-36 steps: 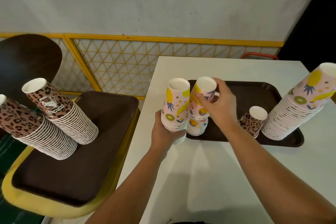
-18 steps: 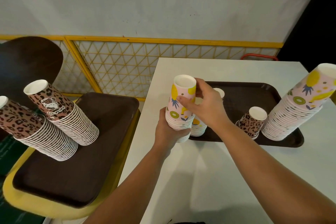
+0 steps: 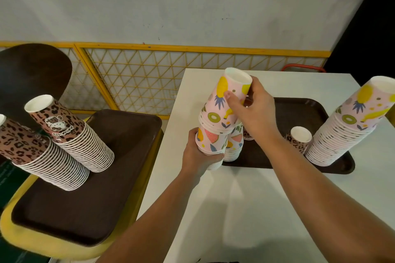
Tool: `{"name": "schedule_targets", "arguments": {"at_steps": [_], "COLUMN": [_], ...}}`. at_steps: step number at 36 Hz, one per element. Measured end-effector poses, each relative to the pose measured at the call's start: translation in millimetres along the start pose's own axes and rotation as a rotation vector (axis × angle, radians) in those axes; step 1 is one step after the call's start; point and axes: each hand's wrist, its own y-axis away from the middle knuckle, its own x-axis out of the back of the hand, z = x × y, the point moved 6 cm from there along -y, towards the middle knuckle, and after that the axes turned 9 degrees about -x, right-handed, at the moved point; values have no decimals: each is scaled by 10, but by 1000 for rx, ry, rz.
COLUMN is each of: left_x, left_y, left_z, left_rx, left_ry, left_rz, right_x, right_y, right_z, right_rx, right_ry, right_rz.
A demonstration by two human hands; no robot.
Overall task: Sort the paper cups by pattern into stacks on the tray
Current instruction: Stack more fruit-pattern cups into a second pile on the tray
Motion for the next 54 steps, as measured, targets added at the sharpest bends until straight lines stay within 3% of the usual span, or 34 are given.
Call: {"name": "schedule_targets", "arguments": {"at_steps": [8,14,29,34,43,54], "left_x": [70,154,104,79,38,45], "left_y": [-22,-28,-4,-4,49,59], "left_z": [-26,-49,38,77,185,130], "left_rx": [-3,27,16,0,-48,23], "left_ry": [6,18,34,16,89,77], "left_rz": [21,70,79,70,89,71], "right_x": [307,451,2,-58,-386,-315], "right_y": [-173,-211,26,130,262,198], "right_z": [-29,127,606,347,125,40], "right_rx": [-69,-31,-17,78,69,40], "right_ry": [-219,-148,246,165,181,123], "right_rz": [193,294,-20,-17,-233,-170]}}
